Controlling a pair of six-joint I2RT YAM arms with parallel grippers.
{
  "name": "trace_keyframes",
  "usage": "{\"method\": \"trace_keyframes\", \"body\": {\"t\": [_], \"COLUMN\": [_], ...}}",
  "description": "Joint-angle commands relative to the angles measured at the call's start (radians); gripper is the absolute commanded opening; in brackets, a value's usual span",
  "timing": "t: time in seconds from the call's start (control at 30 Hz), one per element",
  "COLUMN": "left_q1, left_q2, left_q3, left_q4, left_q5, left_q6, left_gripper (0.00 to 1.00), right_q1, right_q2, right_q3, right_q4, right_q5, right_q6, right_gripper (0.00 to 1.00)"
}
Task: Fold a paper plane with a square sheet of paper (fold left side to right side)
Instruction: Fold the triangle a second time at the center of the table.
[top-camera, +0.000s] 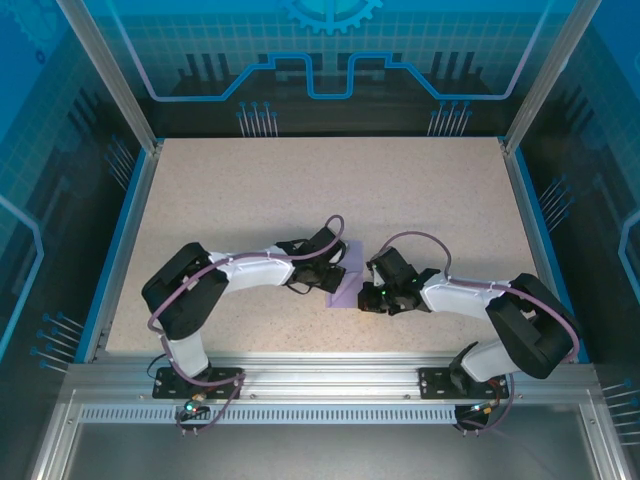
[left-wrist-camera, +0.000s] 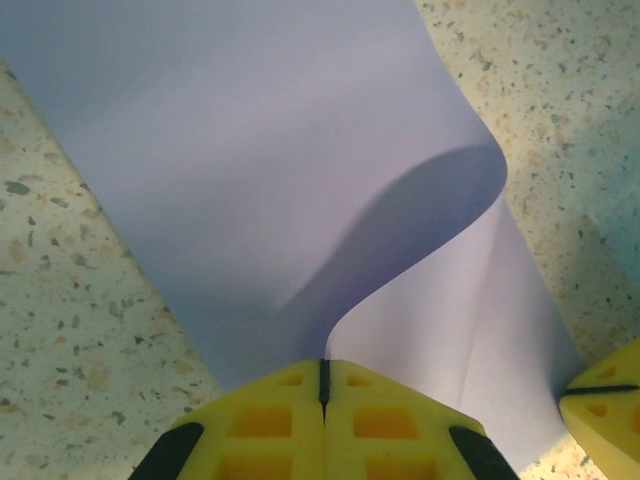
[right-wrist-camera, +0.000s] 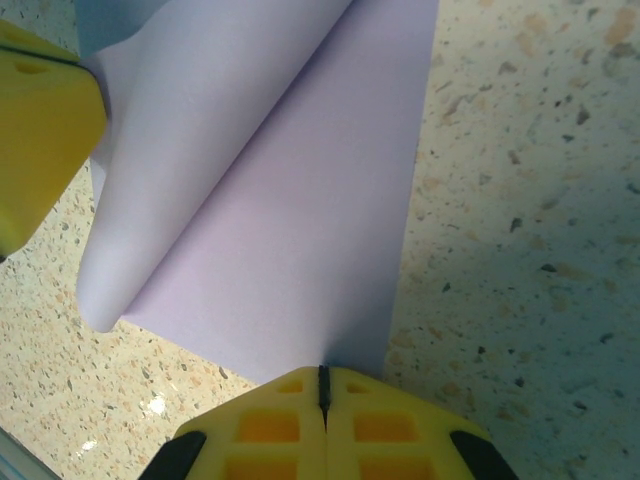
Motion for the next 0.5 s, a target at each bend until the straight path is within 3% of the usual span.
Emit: {"method": "trace_keyframes", "body": {"t": [0.0, 0.47], "left_q1": [0.012, 0.025], "left_q2": [0.021, 0.03], "left_q3": [0.03, 0.041], "left_q4": [-0.023, -0.027], "left_q5": [-0.019, -0.037], "left_q6": [0.024, 0.036], "left_gripper": [0.05, 0.05], "right_q1": [0.025, 0.025], "right_q2": [0.02, 0.02], "right_q3": [-0.009, -0.009], "right_q4": [-0.107, -0.118], "right_q5": [0.017, 0.02], "right_q6": [-0.014, -0.016], "right_gripper": [0.04, 0.05]}}
